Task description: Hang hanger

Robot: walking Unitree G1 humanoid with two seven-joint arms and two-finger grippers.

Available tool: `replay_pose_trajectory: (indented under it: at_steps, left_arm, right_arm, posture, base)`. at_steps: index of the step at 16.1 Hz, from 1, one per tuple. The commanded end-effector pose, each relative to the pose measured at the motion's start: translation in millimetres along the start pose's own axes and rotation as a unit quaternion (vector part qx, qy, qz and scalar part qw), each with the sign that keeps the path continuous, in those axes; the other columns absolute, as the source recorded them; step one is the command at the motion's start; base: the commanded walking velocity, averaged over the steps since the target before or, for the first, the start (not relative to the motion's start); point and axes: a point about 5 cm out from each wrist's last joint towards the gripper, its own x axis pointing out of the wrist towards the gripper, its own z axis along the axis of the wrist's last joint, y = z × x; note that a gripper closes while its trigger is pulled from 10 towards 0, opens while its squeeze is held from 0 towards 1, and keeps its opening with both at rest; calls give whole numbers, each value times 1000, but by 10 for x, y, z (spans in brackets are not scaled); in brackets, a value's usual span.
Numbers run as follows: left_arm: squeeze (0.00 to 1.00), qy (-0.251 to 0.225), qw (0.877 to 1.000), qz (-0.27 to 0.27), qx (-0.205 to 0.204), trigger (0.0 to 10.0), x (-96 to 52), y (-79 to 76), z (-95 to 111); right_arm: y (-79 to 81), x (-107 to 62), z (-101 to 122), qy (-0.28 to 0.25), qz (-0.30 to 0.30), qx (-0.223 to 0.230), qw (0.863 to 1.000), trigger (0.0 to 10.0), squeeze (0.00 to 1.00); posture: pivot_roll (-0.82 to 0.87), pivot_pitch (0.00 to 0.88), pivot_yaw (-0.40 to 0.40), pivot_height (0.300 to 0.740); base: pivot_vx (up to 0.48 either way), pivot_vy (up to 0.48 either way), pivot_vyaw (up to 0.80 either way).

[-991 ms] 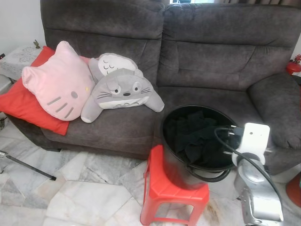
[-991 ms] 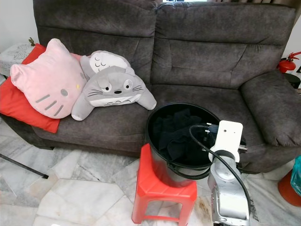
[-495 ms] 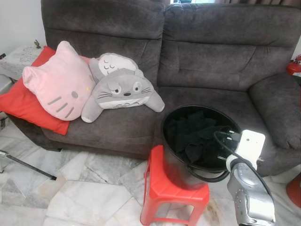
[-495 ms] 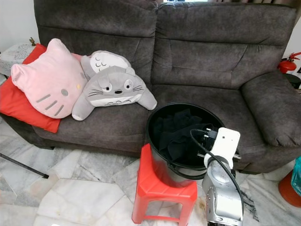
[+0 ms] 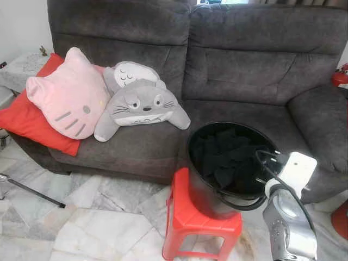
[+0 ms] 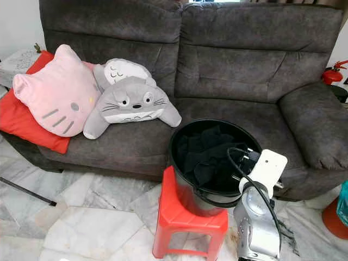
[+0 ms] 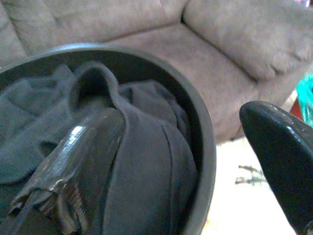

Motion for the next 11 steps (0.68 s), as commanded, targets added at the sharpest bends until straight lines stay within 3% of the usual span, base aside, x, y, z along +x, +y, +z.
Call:
replay_pose_trajectory:
  at_steps: [1, 7, 11]
  left_arm:
    - [0, 6, 1000, 2, 1, 10000, -4, 10, -28]
    - [0, 6, 1000, 2, 0, 10000, -3, 13, -21]
    - [0, 6, 1000, 2, 1, 10000, -1, 13, -14]
  right_arm:
    - [-23, 14, -39, 8, -6, 5, 1000, 10000, 0]
    - [17, 31, -77, 23, 11, 2, 1000, 10000, 0]
    - [3, 38, -175, 53, 8, -40, 998, 10000, 0]
  posture:
    - [-90, 0, -20, 740]
    - [-96, 0, -19, 740]
    - [-96, 0, -19, 740]
  base:
    - [0, 0, 0]
    - [0, 0, 0]
    - [0, 0, 0]
